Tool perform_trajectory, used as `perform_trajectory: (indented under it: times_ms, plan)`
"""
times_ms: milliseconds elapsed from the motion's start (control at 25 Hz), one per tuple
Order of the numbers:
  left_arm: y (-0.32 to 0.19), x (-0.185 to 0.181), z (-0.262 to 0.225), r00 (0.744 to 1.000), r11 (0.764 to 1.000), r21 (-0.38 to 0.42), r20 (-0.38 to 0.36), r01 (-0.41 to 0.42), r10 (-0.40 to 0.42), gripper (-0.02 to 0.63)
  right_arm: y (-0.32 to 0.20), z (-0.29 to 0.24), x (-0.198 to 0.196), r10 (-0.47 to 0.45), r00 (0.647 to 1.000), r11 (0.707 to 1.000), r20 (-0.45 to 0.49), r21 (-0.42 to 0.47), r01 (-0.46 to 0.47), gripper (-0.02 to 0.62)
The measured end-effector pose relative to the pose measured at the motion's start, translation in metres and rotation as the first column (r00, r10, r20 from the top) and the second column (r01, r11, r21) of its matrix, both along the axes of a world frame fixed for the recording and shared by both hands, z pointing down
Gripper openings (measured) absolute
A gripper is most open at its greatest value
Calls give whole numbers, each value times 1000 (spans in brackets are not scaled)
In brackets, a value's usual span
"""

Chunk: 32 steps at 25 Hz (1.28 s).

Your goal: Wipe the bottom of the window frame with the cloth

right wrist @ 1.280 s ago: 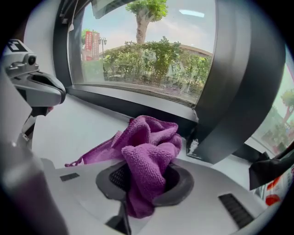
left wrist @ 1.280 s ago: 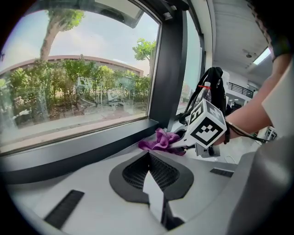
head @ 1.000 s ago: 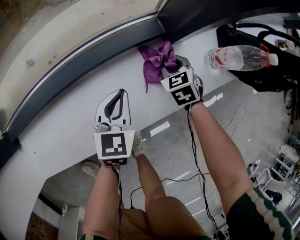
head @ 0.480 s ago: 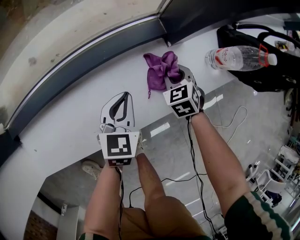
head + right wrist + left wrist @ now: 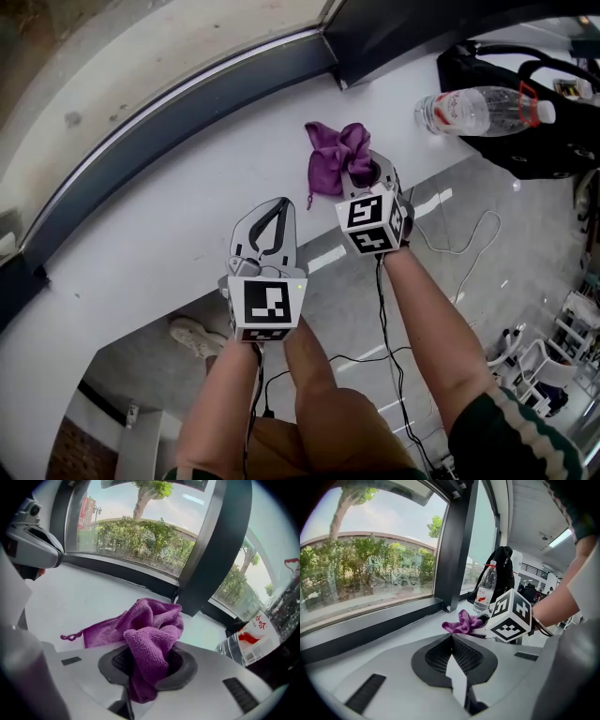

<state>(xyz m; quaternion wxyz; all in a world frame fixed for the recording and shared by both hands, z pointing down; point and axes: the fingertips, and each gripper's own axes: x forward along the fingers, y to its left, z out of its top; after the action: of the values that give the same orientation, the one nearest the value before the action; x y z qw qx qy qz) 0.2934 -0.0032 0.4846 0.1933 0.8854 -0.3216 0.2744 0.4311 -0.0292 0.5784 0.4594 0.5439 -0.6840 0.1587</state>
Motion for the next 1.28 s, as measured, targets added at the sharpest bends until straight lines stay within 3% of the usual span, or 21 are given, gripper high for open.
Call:
perform_trajectory:
  times_ms: [280,480,880,1280]
  plan:
    - [-9,-37,-5,998,997,43,-3,67,-67,9,2,0,-4,13,999,1000,-48,8,-12,98]
    - [-10,-73,-7,993,992,47,-3,119,-119,9,5,0,-36,-67,995,998,-78,-18,65,97]
    - [5,-150,-19,985,984,42,0,171,-171,9,20,0,-125,-66,996,998,-56,-11,66,97]
    - [21,-256,-27,972,972,42,34,230,-231,9,27,-2,-226,-90,995,996,-42,2,90,97]
